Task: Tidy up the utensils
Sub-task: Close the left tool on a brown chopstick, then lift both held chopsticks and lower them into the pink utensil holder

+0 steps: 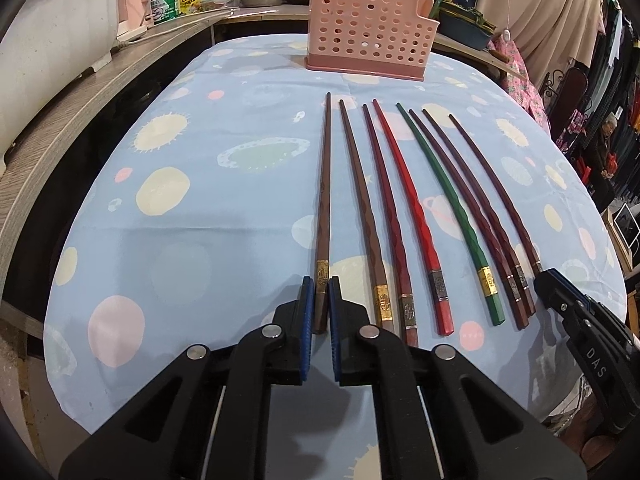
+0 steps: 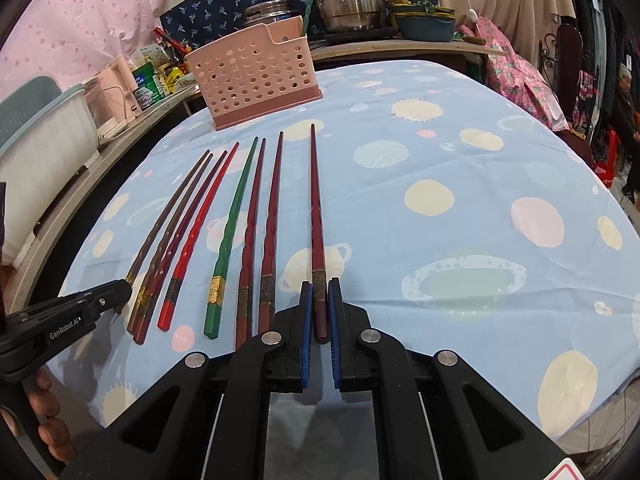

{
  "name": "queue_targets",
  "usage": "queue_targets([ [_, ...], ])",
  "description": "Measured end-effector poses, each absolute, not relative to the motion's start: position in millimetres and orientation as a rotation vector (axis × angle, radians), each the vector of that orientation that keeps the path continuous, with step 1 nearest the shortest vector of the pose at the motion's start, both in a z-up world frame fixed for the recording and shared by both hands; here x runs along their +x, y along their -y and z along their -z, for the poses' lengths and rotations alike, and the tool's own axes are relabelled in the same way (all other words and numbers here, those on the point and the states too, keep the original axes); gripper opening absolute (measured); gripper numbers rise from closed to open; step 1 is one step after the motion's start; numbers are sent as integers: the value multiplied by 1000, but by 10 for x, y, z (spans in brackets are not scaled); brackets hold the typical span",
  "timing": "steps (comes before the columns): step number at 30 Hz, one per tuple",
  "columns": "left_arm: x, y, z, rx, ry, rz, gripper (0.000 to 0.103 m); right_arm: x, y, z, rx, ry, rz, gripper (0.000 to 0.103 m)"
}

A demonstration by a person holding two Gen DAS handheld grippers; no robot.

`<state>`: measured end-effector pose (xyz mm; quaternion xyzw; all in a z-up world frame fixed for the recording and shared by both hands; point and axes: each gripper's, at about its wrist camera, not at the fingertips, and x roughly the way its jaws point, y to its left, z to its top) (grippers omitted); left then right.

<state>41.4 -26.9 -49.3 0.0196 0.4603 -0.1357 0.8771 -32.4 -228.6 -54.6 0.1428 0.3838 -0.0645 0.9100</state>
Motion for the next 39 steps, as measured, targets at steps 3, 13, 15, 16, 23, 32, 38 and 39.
queue_targets([
  [3, 390, 260, 496, 50, -959, 281, 7, -319, 2288, 548, 300, -794, 130, 7],
  [13, 248, 66, 504, 27, -961, 259, 7, -313, 2273, 542, 279, -806, 125, 7],
  [15, 225, 28, 505, 20, -958, 260, 7, -308, 2265, 541, 270, -809, 128, 7],
  [16, 217, 14, 506, 17, -956, 261, 7, -310, 2262, 540, 266, -809, 130, 7],
  [23, 205, 12, 508, 30, -954, 262, 7, -323, 2254, 545, 267, -805, 134, 7],
  [32, 189, 25, 513, 48, -948, 262, 7, -339, 2252, 550, 273, -796, 142, 7],
  [38, 188, 17, 516, 52, -942, 265, 7, -345, 2263, 558, 285, -787, 140, 7],
  [39, 186, 22, 516, 57, -941, 264, 7, -349, 2264, 560, 288, -785, 140, 7],
])
